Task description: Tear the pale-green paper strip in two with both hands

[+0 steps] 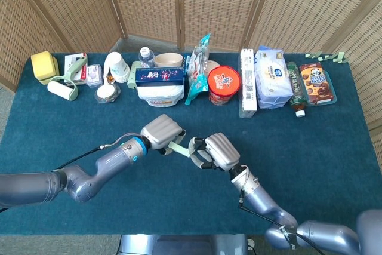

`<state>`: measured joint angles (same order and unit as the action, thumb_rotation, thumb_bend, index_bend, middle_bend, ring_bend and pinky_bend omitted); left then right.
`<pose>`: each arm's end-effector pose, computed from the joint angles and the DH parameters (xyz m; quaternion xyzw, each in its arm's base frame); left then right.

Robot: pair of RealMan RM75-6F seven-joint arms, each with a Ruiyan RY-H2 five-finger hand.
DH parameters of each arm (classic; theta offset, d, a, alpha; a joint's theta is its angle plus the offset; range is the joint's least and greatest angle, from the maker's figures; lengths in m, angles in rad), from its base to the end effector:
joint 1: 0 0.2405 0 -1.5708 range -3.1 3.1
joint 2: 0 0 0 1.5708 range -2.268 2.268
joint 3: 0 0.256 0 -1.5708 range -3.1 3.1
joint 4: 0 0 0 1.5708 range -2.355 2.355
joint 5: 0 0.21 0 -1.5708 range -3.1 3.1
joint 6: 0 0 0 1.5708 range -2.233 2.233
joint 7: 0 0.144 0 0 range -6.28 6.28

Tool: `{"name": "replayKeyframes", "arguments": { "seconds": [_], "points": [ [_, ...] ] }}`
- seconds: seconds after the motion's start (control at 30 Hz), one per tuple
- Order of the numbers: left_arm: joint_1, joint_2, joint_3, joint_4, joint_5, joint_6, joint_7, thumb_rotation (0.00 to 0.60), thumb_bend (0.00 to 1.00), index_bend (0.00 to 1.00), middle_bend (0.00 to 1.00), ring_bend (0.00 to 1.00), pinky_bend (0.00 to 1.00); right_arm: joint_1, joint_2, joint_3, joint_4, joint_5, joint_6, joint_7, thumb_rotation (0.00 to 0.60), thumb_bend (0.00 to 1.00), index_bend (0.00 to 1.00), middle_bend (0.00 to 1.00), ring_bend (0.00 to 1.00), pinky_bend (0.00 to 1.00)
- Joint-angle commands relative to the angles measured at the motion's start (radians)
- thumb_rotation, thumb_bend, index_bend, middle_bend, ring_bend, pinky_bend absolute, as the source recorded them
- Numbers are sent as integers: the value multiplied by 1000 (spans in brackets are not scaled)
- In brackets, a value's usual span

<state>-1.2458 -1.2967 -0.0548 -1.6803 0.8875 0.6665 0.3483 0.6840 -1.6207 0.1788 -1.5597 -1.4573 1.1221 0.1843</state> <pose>-0.0306 0.3629 0.0043 -0.8747 -0.2782 -0.2806 0.2807 -0.0916 -0.3009 -0.0179 0.6514 -0.4599 0.5628 0.2178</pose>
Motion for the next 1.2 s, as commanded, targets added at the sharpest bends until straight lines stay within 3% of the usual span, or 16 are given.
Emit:
{"name": "replayKeyframes", "arguments": {
  "seconds": [0.03,1.2],
  "points": [
    [5,3,2,0,2,1,-3,600,394,679,1000,1000,1000,-4,3,-1,0,0,3,4,600,454,1000,1000,1000,968],
    [80,92,11,-31,41,14,-35,600,394,677,1000,1000,1000,-84,102,-29,-11,3,49,36,600,456,989,1000,1000,965]
  ]
}}
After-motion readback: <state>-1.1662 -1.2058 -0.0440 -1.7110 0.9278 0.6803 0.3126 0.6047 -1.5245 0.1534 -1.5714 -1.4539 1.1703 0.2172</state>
